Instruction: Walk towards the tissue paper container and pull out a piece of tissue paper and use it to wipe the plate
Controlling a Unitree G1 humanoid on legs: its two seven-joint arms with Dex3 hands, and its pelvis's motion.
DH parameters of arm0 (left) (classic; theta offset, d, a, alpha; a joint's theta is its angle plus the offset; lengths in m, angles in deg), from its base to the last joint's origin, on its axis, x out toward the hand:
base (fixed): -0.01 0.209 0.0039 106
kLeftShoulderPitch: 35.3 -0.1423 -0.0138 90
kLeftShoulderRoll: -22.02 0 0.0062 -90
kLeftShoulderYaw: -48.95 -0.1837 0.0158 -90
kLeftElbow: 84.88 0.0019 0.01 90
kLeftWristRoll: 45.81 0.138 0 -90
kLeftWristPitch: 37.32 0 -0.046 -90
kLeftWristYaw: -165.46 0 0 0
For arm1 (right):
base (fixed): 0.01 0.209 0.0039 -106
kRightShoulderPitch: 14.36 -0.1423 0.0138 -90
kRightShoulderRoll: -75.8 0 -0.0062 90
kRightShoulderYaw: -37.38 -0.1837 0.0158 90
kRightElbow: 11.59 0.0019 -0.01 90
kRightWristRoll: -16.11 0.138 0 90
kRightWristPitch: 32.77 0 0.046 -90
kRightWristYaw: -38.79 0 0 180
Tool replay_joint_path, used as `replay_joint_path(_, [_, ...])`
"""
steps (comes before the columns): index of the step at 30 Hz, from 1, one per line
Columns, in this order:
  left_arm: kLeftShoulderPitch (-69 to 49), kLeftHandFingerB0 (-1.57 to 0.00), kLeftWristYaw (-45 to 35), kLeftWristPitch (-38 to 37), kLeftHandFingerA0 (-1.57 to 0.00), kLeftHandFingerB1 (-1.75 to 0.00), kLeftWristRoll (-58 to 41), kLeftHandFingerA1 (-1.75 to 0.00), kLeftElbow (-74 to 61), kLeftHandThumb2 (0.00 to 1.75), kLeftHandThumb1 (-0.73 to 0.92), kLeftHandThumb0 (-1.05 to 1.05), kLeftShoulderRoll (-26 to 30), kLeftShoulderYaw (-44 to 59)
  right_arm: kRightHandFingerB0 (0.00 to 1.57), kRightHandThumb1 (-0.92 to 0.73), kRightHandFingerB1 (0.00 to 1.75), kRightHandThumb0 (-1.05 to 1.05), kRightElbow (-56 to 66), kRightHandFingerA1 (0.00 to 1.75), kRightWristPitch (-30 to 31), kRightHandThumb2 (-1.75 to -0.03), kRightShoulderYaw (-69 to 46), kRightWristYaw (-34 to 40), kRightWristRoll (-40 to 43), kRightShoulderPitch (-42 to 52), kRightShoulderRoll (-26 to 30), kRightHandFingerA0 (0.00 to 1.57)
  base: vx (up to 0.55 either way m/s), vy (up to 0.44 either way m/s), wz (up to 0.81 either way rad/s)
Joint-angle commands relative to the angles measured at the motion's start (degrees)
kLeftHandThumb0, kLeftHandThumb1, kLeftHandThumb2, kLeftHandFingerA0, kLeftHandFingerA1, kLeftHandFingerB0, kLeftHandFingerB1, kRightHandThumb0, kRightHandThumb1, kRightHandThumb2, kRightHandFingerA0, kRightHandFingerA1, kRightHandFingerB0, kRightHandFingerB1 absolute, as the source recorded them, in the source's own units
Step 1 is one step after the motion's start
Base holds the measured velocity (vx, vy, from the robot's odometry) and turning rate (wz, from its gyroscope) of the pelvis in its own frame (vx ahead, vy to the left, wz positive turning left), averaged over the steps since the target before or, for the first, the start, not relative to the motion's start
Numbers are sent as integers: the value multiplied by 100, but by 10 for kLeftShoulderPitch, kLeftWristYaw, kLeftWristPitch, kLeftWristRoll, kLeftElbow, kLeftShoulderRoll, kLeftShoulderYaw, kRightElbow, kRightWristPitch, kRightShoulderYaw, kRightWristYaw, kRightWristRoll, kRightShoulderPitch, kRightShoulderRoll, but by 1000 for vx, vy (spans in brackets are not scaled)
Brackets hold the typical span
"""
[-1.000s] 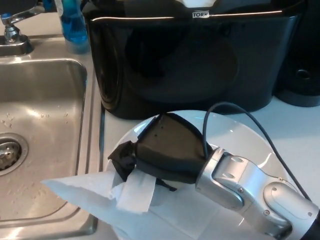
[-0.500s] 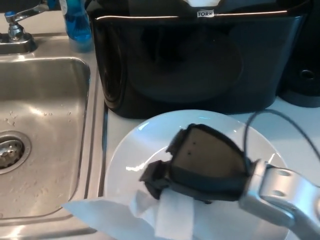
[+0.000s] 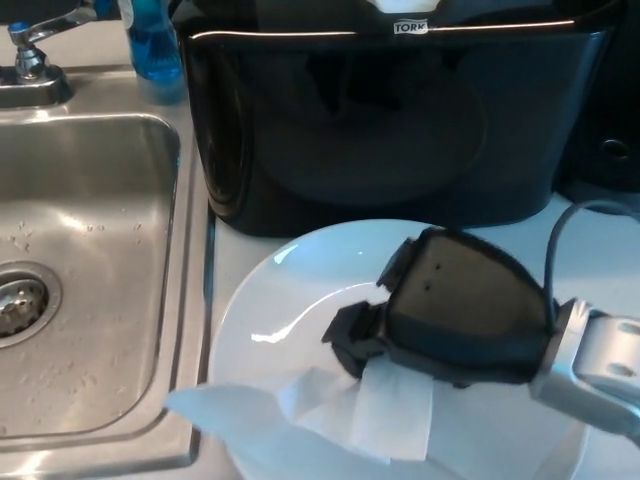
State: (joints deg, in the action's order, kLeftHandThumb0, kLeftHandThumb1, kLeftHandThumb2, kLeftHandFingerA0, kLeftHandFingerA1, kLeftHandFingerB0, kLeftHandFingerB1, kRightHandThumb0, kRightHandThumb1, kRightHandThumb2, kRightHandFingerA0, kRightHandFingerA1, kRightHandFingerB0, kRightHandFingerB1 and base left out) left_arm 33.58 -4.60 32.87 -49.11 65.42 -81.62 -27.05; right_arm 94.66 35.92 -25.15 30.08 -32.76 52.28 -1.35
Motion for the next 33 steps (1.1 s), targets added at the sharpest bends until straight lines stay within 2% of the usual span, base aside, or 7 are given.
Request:
replay_joint_path(1, [-11,-81,7,-21,-93,-71,1,-93,-22,66,64,-14,1,0,97,-33,119,-20,-8,170,-35,-139,-18,1,15,2,10,108,0,0,0])
replay_joint_path(13, [-24,-82,9,-29,-94,-71,7,-94,-27,66,62,-16,-1,-4,102,-41,98,-23,-29,124,-83,-127,-51,75,-41,133,71,118,0,0,0])
replay_joint_path(15, [-26,-81,12,-26,-93,-71,8,-92,-34,65,63,-18,0,-6,99,-41,106,-21,-60,152,-93,-132,-54,94,-48,126,82,105,0,0,0])
replay_joint_path(17, [-29,-81,12,-26,-93,-70,8,-91,-34,64,65,-17,0,-6,100,-48,106,-17,-67,133,-93,-121,-57,104,-53,123,82,128,0,0,0])
replay_joint_path(20, [-31,-81,13,-23,-93,-70,9,-91,-35,65,65,-16,1,-7,101,-39,105,-20,-76,128,-99,-128,-58,118,-53,121,84,113,0,0,0])
replay_joint_path(24, [-39,-82,14,-13,-91,-70,5,-92,-44,64,65,-17,-2,-7,94,-38,117,-17,-96,175,-109,-133,-59,132,-52,101,88,102,0,0,0])
replay_joint_path(33, [-47,-81,11,-19,-92,-70,3,-90,-45,66,65,-13,-7,-6,94,-42,104,-17,-119,171,-99,-125,-57,118,-51,24,69,104,0,0,0])
